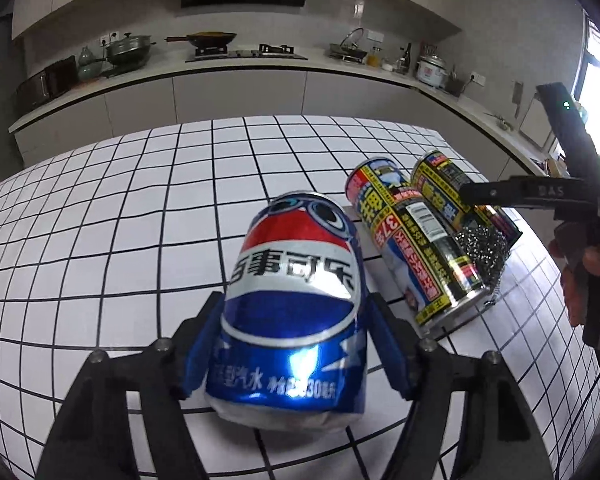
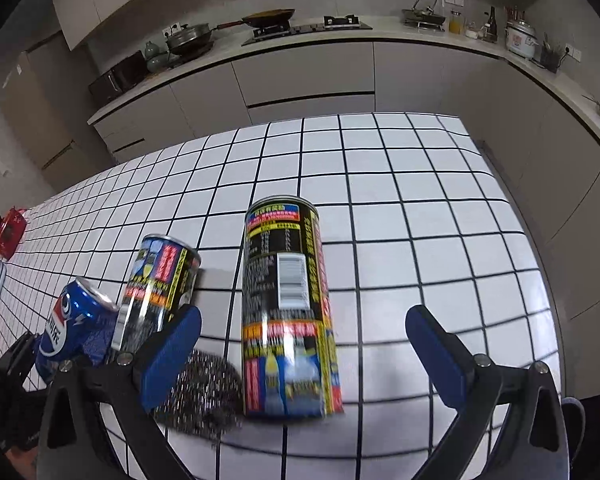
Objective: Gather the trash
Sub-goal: 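Grasp the blue Pepsi can with the left tool while the right tool grasps the tall black drink can, then lift the Pepsi can and black can and carry them over the bin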
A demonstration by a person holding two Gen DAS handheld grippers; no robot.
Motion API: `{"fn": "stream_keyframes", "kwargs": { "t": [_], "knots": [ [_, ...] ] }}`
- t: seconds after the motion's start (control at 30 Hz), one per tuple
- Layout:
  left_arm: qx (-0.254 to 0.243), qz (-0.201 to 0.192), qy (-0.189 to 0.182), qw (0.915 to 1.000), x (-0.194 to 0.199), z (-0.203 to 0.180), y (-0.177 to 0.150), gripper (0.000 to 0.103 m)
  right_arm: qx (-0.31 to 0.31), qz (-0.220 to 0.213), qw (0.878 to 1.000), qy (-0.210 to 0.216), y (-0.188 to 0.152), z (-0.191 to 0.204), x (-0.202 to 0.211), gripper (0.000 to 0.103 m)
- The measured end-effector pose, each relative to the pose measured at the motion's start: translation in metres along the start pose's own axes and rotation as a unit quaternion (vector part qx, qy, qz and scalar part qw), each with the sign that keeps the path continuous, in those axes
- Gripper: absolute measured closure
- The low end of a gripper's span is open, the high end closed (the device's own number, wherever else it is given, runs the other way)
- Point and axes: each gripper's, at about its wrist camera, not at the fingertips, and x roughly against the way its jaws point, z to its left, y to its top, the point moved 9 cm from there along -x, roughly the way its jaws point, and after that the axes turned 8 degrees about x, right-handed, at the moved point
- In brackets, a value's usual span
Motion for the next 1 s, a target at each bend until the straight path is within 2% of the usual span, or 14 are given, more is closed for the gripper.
{"fn": "stream_keyframes", "kwargs": {
  "t": [0.13, 0.2, 0.33, 0.37, 0.7, 1.0],
  "knots": [
    [0.026, 0.015, 0.014, 0.9995, -0.012, 0.008, 0.002, 0.029, 0.004, 0.028, 1.0, 0.002, 0.0, 0.0, -0.019, 0.009],
    [0.032, 0.019, 0.018, 0.9992, -0.016, 0.01, 0.0, 0.035, 0.002, 0.04, 0.999, 0.006, -0.002, -0.002, -0.026, 0.025],
    [0.035, 0.017, 0.011, 0.9992, -0.015, 0.007, -0.004, 0.037, 0.014, 0.057, 0.998, 0.011, -0.008, -0.001, -0.034, 0.035],
    [0.038, 0.013, 0.012, 0.9991, -0.012, 0.007, -0.004, 0.037, 0.015, 0.051, 0.998, 0.02, -0.008, 0.0, -0.032, 0.048],
    [0.032, -0.044, 0.033, 0.998, 0.04, -0.006, -0.012, 0.037, 0.025, 0.008, 0.999, 0.036, -0.026, 0.002, 0.03, 0.048],
    [0.033, -0.074, 0.043, 0.9958, 0.065, -0.04, -0.026, 0.037, 0.035, -0.013, 0.998, 0.041, -0.066, -0.006, 0.083, 0.048]
  ]
}}
